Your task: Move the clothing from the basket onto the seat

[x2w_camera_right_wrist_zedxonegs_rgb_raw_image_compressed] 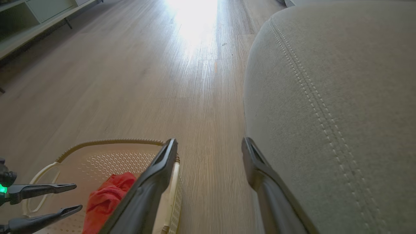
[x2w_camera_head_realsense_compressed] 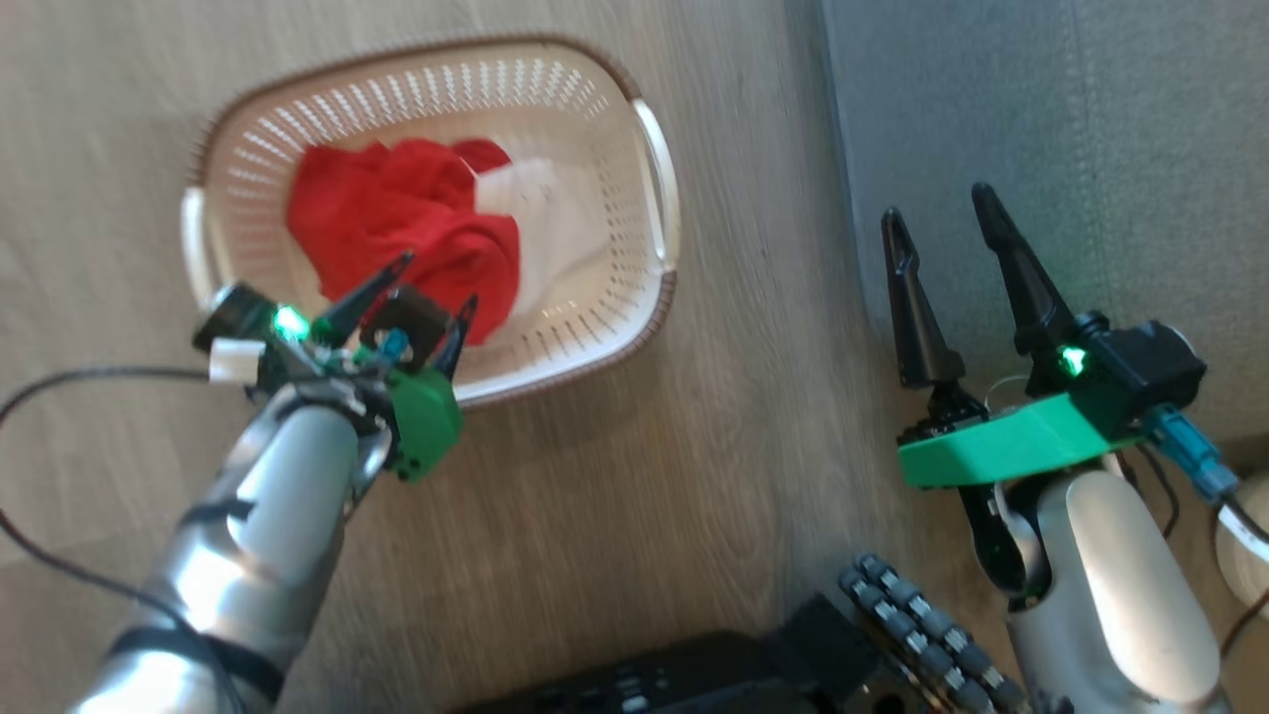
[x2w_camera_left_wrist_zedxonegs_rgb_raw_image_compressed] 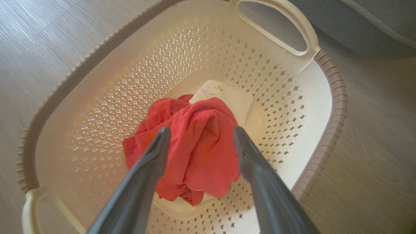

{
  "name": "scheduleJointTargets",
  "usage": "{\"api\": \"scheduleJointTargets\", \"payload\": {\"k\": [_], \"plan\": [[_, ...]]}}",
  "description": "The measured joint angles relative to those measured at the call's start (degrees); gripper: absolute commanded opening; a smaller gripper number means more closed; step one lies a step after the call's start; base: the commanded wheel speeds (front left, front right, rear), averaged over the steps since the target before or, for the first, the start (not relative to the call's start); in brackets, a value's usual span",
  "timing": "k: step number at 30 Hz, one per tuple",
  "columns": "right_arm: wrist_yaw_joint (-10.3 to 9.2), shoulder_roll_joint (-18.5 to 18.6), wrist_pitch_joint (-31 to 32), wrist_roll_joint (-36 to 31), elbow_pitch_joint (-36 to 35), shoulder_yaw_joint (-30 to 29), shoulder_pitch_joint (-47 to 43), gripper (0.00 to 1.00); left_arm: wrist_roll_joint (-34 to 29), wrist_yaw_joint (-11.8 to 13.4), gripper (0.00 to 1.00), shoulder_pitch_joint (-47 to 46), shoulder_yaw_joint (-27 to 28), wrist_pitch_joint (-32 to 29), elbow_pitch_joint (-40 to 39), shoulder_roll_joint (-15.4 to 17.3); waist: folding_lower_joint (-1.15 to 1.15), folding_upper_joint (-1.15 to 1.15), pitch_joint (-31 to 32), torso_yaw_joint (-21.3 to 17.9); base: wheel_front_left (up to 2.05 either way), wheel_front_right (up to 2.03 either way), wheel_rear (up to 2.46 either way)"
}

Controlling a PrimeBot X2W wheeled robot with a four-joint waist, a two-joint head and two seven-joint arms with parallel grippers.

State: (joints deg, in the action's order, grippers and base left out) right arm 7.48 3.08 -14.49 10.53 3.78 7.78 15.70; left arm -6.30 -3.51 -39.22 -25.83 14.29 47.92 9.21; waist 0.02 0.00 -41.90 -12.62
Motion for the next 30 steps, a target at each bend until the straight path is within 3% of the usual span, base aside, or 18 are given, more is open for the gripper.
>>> {"api": "scheduleJointTargets", "payload": {"k": [7,17,30], "plan": [[0.0,0.0,-0.14,1.58,-1.45,0.92,1.31,1.0,-1.44,-0.31,1.0,-6.48,-2.56,0.0,6.83,0.53,-0.01,0.0,-5.01,-2.46,0.0,0.0,0.0],[0.01,0.0,-0.14,3.18,-2.94,2.26,2.64,1.0,-2.86,1.67,1.0,-17.74,-4.08,-0.3,20.87,1.41,-0.01,0.0,-10.99,-5.44,0.0,0.0,0.0],[0.02,0.0,-0.14,4.07,-3.97,3.42,2.44,1.0,-2.8,-1.42,1.0,-22.97,-5.97,-9.06,25.73,0.43,-0.01,0.0,-13.59,-6.11,0.0,0.0,0.0]]}}
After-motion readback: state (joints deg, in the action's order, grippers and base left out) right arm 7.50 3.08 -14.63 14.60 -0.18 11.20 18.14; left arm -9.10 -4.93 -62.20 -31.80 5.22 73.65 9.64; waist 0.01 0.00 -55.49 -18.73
